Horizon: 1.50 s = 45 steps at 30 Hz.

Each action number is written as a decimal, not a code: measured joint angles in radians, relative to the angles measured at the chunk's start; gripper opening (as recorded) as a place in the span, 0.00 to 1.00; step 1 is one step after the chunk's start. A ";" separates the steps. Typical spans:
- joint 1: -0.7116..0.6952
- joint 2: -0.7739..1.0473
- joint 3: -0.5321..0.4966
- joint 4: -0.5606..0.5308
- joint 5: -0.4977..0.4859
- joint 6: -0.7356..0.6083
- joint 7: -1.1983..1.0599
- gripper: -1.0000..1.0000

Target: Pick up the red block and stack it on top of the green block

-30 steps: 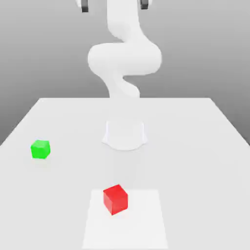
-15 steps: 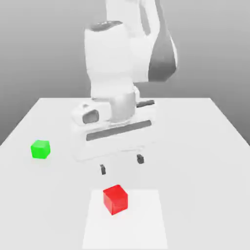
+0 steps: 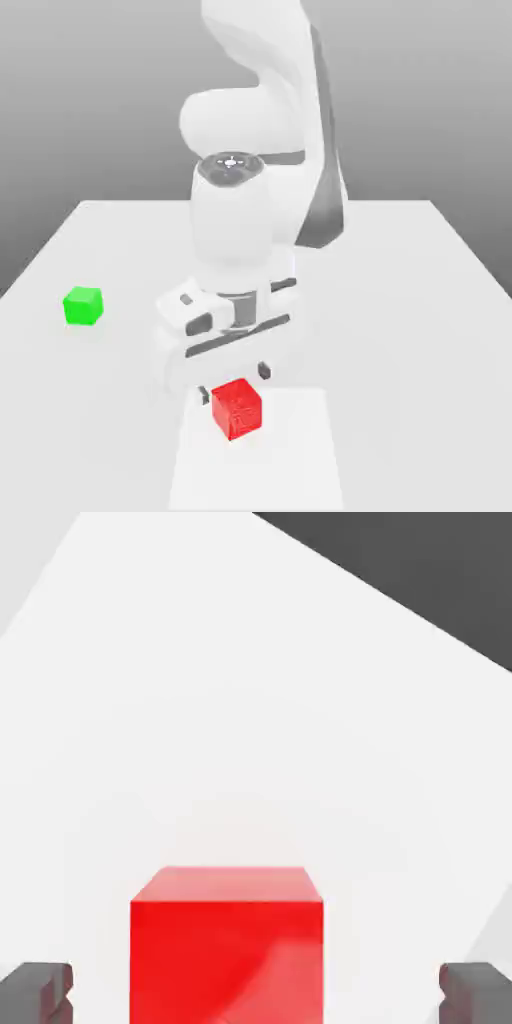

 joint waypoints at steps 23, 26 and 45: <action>-0.028 0.002 0.026 0.000 -0.008 0.001 0.006 0.00; -0.027 -0.043 0.013 -0.006 -0.053 -0.036 0.039 0.00; -0.214 -0.352 -0.275 -0.066 -0.170 -0.337 -0.658 0.00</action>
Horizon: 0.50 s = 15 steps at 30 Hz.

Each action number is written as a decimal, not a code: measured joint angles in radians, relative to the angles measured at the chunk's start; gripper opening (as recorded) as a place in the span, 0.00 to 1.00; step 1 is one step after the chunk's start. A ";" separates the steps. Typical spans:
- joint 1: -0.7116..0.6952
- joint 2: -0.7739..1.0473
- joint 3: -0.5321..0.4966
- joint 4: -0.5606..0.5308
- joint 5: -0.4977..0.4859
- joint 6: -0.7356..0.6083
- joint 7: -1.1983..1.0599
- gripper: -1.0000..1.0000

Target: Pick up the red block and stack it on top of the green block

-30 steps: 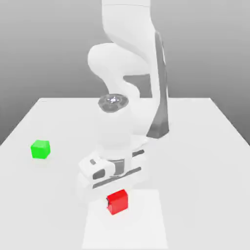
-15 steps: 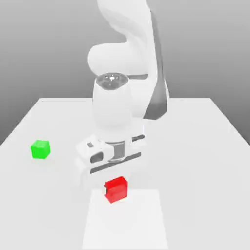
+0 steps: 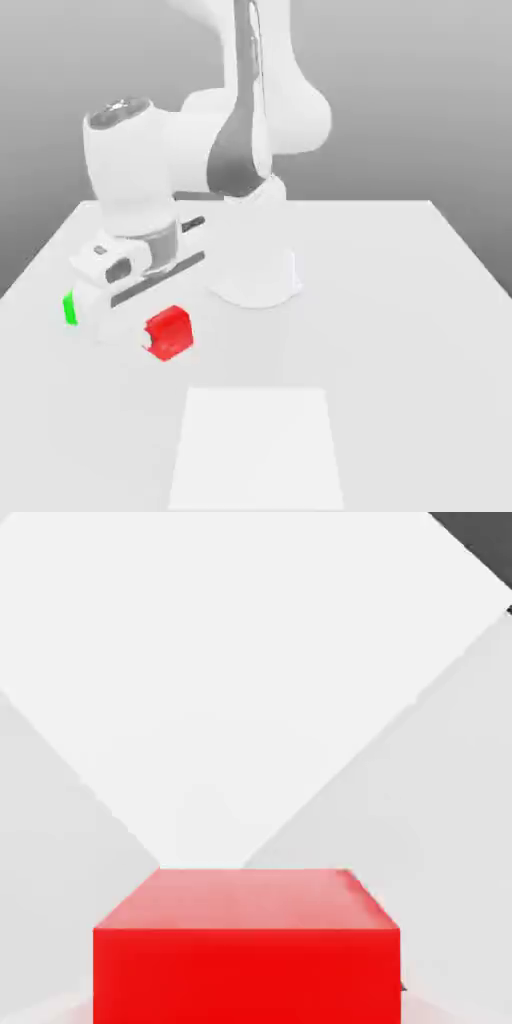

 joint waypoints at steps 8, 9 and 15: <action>-0.204 -0.118 -0.191 -0.033 -0.222 -0.061 -0.417 0.00; -0.231 -0.129 -0.214 -0.037 -0.254 -0.062 -0.465 0.00; -0.404 -0.161 -0.348 -0.056 -0.453 -0.033 -0.733 0.00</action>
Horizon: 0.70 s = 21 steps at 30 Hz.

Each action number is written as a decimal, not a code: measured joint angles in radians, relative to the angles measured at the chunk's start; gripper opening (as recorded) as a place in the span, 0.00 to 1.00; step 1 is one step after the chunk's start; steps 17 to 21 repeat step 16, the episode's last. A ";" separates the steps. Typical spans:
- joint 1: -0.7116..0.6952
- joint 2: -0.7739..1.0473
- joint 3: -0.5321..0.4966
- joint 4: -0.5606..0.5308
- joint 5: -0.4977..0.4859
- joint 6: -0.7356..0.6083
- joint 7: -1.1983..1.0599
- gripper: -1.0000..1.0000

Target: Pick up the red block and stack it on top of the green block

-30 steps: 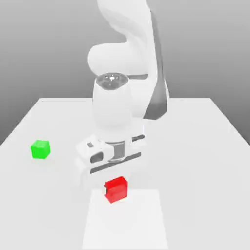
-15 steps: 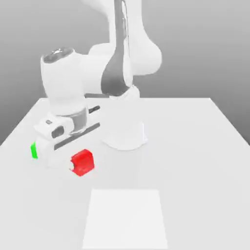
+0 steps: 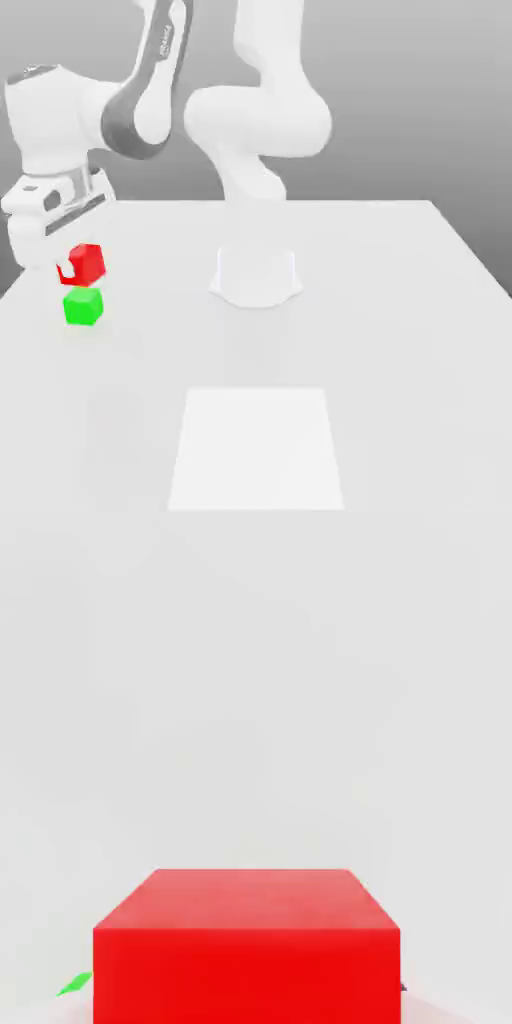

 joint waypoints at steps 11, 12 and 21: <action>0.104 0.247 -0.217 -0.015 0.100 0.274 -0.259 1.00; 0.104 0.247 -0.217 -0.015 0.100 0.274 -0.259 1.00; 0.104 0.247 -0.217 -0.015 0.100 0.274 -0.259 1.00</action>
